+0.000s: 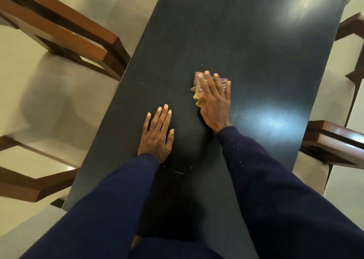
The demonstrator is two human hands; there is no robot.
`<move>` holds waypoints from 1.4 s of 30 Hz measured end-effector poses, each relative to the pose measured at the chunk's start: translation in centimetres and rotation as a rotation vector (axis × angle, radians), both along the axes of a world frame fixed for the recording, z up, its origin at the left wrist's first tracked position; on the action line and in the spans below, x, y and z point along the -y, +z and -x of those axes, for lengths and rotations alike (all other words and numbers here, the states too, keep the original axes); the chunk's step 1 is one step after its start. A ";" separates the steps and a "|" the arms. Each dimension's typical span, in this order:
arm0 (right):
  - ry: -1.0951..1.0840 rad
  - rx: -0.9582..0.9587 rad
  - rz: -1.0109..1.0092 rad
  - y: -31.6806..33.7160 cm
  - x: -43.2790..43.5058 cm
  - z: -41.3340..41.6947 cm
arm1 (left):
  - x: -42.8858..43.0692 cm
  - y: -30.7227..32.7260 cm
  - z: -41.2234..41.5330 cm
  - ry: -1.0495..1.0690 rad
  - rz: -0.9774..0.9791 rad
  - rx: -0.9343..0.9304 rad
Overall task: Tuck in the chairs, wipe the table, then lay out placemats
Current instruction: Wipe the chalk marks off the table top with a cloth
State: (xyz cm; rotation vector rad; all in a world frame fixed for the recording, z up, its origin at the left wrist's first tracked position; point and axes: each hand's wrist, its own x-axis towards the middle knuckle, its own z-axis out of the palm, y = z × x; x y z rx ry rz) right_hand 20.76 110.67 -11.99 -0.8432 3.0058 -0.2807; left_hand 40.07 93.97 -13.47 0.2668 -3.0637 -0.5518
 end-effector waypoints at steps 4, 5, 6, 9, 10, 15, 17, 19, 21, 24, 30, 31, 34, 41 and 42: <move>0.472 0.025 0.000 0.5 -2.7 -3.8 | 0.2 0.0 0.1 0.073 -0.027 -0.012; 0.566 0.047 -0.011 0.7 -4.5 -4.5 | 0.1 0.0 0.1 0.077 -0.028 -0.010; 0.636 0.070 -0.013 0.7 -6.5 -5.0 | 0.0 0.0 0.0 0.079 -0.024 -0.009; 0.635 0.073 0.022 1.3 -11.5 -4.4 | -0.2 0.1 0.2 0.072 0.008 0.011; 0.558 0.060 0.031 1.2 -12.1 -3.7 | -0.2 0.0 0.2 0.070 0.023 0.022; 0.018 -0.017 0.023 0.7 -5.4 0.0 | -0.1 0.0 0.2 0.064 0.043 0.053; 0.024 -0.024 0.014 0.4 -1.8 0.3 | -0.1 0.1 0.2 0.063 0.045 0.055; 0.184 -0.003 0.023 0.3 0.1 -0.5 | -0.1 0.2 0.2 0.065 0.037 0.048; 0.421 0.032 0.005 0.3 -0.4 -2.2 | -0.1 0.2 0.2 0.062 0.032 0.040; 0.694 0.084 -0.024 0.5 -4.6 -3.5 | -0.1 0.1 0.1 0.056 0.036 0.045; 0.349 0.021 0.036 0.9 -8.3 0.2 | -0.1 -0.2 0.2 0.058 0.048 0.055; 0.201 0.006 0.033 0.7 -7.1 1.0 | -0.1 -0.2 0.1 0.055 0.047 0.060; -0.125 -0.012 0.028 0.3 -1.8 3.0 | 0.0 -0.2 0.1 0.047 0.051 0.075; 0.476 0.040 0.012 0.6 -2.0 -1.4 | -0.2 0.1 0.2 0.056 0.033 0.048; 0.543 0.042 0.001 0.7 -4.0 -1.8 | -0.2 0.2 0.2 0.055 0.029 0.048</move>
